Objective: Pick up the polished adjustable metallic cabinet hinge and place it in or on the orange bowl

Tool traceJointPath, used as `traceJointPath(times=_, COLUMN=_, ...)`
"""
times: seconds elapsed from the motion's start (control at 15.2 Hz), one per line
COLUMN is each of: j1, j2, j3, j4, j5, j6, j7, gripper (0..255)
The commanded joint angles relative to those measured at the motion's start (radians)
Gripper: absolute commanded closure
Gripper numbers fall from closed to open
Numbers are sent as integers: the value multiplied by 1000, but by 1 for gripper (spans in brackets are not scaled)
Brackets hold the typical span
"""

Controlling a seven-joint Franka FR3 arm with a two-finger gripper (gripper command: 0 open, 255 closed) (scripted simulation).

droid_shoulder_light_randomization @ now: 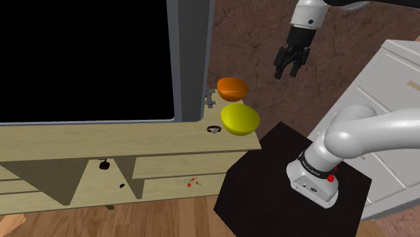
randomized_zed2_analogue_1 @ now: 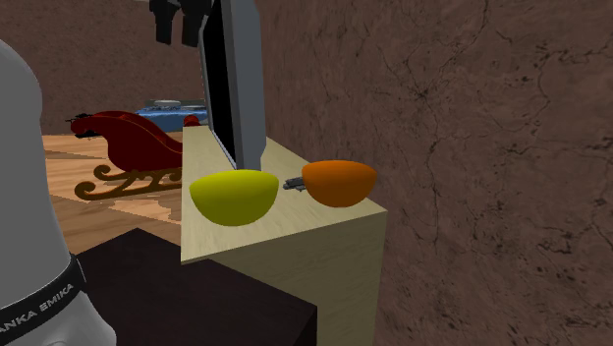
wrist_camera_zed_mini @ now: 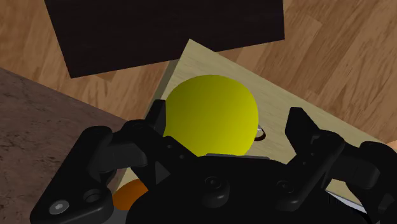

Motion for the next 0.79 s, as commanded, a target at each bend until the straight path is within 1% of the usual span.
traceJointPath(times=0.0, j1=0, j2=0, j3=0, j4=0, j5=0, j6=0, j7=0, gripper=0)
traceJointPath(times=0.4, j1=-4, j2=155, j3=35, j4=-49, j5=18, j6=232, j7=42, gripper=0)
traceJointPath(times=0.73, j1=-8, j2=319, j3=59, j4=-48, j5=28, j6=418, j7=77, gripper=0)
